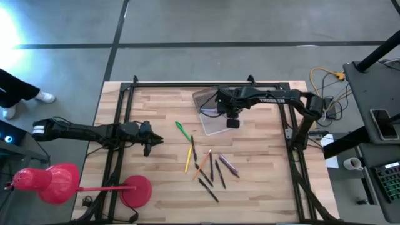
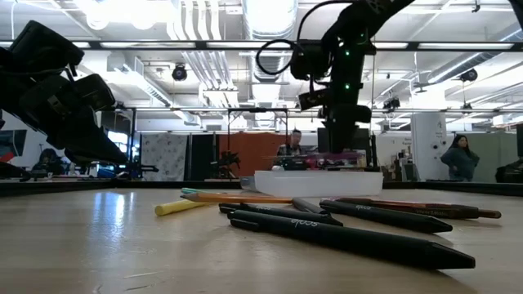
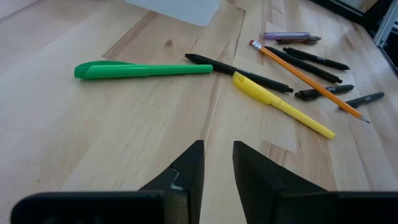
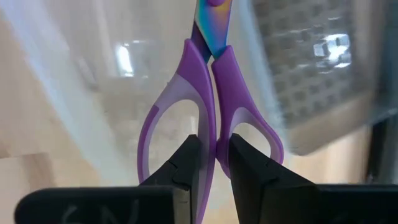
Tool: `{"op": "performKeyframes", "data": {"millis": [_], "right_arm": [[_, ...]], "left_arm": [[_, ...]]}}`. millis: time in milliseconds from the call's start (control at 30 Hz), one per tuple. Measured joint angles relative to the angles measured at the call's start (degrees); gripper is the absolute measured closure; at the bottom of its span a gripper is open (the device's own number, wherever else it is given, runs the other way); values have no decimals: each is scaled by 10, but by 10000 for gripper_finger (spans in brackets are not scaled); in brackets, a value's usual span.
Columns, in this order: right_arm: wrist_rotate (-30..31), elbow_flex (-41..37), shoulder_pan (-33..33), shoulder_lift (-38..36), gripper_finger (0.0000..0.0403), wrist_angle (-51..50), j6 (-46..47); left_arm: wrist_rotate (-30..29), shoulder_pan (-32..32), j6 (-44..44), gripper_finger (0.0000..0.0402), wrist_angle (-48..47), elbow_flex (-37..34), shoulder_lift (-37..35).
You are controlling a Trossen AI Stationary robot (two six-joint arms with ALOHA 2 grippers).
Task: Pick & place school supplies into a supply box
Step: Put the purple scissors into the gray supply box, then put the green ballpen into the gray supply box
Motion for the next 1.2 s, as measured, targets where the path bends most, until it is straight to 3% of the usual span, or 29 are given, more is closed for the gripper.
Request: {"op": "performKeyframes", "data": {"millis": [400,633,1200], "right_arm": [[7,-106,23,4,349,61,82],[8,-98,28,-6,339,64,92],[-41,-33,35,-38,217,-6,76]], "left_arm": [[0,0,0,332,0,0,0],[0,0,0,332,0,0,0],[0,0,0,332,0,0,0]]}}
